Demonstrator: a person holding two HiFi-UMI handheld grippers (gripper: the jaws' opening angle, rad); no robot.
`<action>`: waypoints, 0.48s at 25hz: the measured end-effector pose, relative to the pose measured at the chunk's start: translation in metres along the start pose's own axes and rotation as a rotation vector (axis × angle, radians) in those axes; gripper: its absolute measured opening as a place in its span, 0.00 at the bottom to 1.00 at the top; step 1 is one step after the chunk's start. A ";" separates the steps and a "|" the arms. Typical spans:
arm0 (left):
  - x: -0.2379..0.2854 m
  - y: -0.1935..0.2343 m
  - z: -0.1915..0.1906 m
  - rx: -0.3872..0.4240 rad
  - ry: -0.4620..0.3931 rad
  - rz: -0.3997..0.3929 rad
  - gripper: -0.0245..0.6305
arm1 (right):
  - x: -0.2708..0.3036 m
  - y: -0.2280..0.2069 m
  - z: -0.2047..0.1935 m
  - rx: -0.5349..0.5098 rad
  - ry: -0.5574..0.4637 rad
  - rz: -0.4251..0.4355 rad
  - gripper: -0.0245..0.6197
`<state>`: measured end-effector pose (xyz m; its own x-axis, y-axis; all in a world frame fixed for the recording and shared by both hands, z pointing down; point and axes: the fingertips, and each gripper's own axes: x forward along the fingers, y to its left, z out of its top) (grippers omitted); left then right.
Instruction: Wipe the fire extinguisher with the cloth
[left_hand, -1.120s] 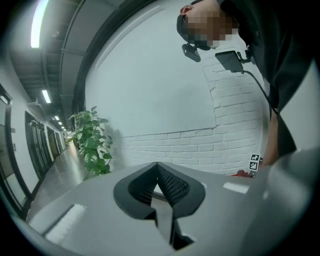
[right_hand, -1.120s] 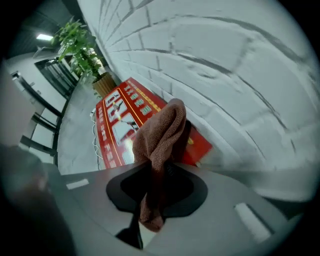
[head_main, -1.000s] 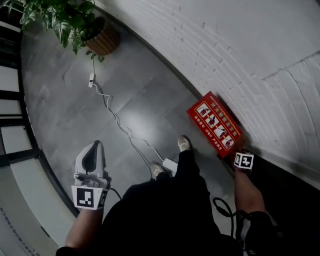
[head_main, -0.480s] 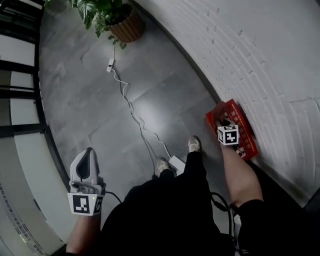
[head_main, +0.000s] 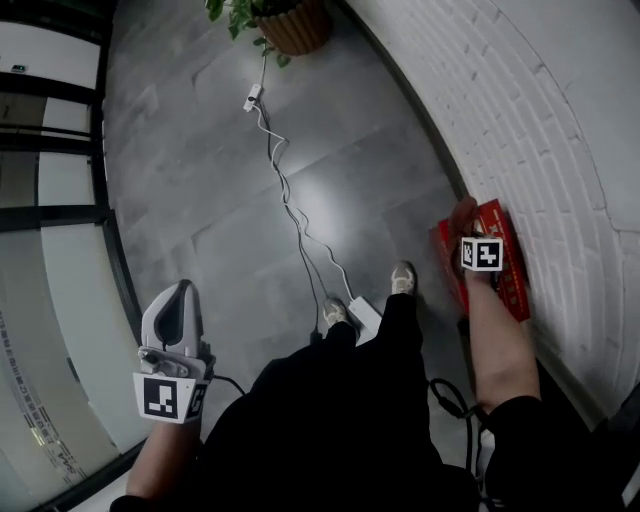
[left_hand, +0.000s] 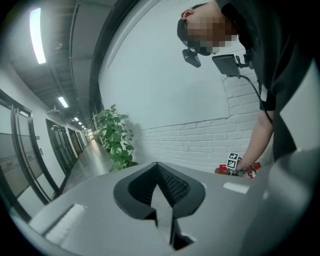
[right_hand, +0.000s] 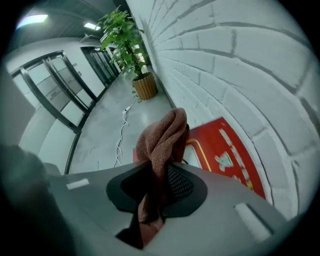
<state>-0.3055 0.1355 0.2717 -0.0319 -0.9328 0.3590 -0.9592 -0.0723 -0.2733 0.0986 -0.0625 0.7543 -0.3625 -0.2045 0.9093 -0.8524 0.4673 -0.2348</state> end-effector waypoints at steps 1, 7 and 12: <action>0.008 -0.005 0.002 -0.007 -0.012 -0.024 0.04 | -0.010 -0.009 -0.018 0.040 -0.004 -0.014 0.14; 0.063 -0.048 0.045 0.008 -0.142 -0.213 0.04 | -0.073 -0.042 -0.164 0.247 0.006 -0.110 0.14; 0.102 -0.099 0.083 0.013 -0.243 -0.372 0.04 | -0.126 -0.057 -0.297 0.454 0.139 -0.217 0.14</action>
<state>-0.1908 0.0184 0.2612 0.3833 -0.8983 0.2148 -0.8894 -0.4217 -0.1765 0.3048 0.1924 0.7552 -0.1318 -0.1246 0.9834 -0.9912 0.0007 -0.1327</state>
